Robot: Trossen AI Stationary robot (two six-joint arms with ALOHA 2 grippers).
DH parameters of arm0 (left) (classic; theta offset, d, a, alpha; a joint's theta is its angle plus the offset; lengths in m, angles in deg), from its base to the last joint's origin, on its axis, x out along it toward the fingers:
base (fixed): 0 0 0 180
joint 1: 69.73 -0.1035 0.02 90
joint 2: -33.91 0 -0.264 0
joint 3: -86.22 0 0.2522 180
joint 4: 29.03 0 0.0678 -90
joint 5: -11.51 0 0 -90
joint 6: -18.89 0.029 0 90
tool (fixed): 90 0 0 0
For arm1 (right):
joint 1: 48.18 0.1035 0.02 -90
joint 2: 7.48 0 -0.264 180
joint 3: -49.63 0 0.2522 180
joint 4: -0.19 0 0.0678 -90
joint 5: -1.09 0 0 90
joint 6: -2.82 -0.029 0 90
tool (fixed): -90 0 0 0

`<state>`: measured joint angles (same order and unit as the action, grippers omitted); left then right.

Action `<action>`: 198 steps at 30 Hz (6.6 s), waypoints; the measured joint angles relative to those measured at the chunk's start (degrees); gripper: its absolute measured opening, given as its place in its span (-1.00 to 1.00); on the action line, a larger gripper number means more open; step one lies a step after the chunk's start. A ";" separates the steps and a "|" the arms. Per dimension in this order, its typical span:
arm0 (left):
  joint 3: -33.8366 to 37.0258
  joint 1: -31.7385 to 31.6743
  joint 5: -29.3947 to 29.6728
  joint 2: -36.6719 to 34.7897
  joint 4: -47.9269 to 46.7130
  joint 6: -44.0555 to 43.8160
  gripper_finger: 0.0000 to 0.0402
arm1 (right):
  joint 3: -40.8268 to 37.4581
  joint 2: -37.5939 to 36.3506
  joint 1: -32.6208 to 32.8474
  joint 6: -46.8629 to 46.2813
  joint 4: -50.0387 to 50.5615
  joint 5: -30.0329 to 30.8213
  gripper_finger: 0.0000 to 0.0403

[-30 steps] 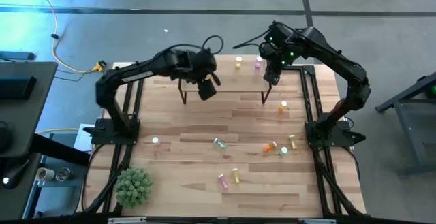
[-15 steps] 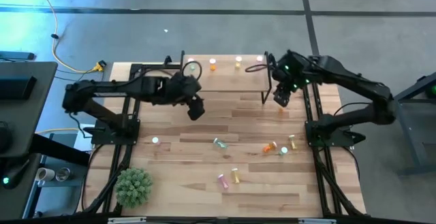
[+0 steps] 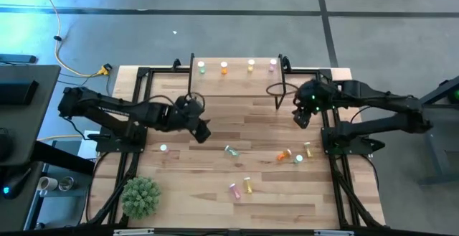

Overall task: Pick and place medicine bottles onto shelf by color
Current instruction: Put the top violet pill bottle on the shelf aligned with the other violet pill bottle

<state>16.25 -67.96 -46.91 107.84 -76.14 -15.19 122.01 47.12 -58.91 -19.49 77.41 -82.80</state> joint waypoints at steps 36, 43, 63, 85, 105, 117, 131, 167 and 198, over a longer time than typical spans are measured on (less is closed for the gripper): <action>12.01 33.96 20.85 0.09 7.87 -25.48 0.01 | -8.55 9.34 35.60 -13.48 -38.48 10.34 -0.17; 12.01 39.36 21.59 0.09 6.22 -28.10 0.01 | -8.55 12.28 35.58 -13.68 -39.79 10.32 -0.17; 12.01 38.96 0.86 -12.77 -28.98 -58.96 0.01 | -8.55 12.54 34.48 -8.62 -41.03 10.23 -0.17; 11.98 38.27 -9.82 -4.63 -36.28 -74.06 0.01 | -8.55 12.50 26.99 -2.46 -41.61 9.99 -0.17; 11.98 29.98 -11.63 4.05 -35.32 -73.80 0.01 | -8.53 12.50 26.84 -2.23 -41.95 9.96 -0.17; 11.98 26.94 -13.69 6.10 -33.95 -72.68 0.01 | -8.52 12.50 26.84 -2.21 -41.97 9.95 -0.17; 11.98 25.87 -15.18 6.23 -33.56 -72.65 -0.26 | -8.51 12.50 26.84 -2.04 -41.97 9.95 -0.17; -1.06 17.75 -2.74 4.33 -30.73 -42.99 -0.41 | -8.49 12.52 26.84 0.37 -41.97 8.52 -0.17; -6.18 -3.70 -19.17 4.33 11.43 21.64 -0.41 | -8.49 12.52 15.26 17.36 -58.08 -1.82 0.01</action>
<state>10.07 -71.66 -66.07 112.17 -64.71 6.45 113.52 59.64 -43.65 -2.13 19.34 -84.62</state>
